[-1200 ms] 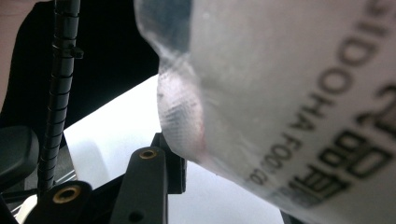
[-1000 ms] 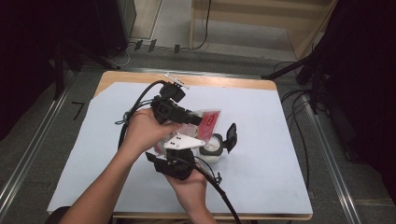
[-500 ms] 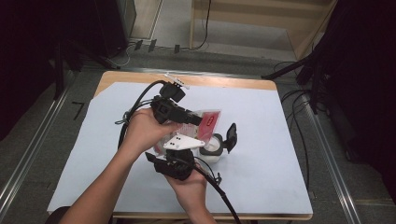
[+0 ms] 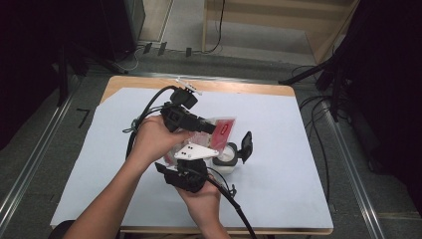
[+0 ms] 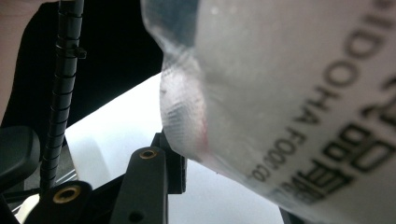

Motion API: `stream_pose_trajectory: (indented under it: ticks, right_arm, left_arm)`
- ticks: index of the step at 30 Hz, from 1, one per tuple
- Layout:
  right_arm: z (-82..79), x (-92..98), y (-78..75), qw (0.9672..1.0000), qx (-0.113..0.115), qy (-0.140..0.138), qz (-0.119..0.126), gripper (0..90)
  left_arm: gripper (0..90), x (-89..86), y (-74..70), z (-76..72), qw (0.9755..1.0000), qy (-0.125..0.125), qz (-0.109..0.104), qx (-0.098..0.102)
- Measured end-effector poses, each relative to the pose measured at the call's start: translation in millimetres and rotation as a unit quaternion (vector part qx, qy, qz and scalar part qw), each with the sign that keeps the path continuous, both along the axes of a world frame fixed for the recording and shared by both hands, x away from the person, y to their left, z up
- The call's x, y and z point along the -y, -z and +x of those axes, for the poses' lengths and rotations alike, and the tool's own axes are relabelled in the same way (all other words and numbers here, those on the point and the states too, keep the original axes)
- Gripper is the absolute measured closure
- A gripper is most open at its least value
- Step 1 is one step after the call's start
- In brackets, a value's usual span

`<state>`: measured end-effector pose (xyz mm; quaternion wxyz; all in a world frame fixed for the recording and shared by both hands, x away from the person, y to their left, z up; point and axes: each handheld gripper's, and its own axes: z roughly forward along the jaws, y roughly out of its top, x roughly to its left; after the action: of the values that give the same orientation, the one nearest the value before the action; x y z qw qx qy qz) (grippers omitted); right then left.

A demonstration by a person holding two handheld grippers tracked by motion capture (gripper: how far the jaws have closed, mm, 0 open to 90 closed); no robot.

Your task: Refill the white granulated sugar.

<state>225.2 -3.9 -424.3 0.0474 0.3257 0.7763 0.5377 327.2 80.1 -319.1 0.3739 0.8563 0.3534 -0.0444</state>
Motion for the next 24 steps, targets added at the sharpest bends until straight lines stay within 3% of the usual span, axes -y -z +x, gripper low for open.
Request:
stream_pose_trajectory:
  ticks: [24]
  right_arm:
    - [-0.7, 0.3, -0.5, 1.0, 0.0, -0.002, -0.004, 63.8]
  left_arm:
    - [70.0, 1.0, -0.4, -1.0, 1.0, 0.002, 0.001, 0.006]
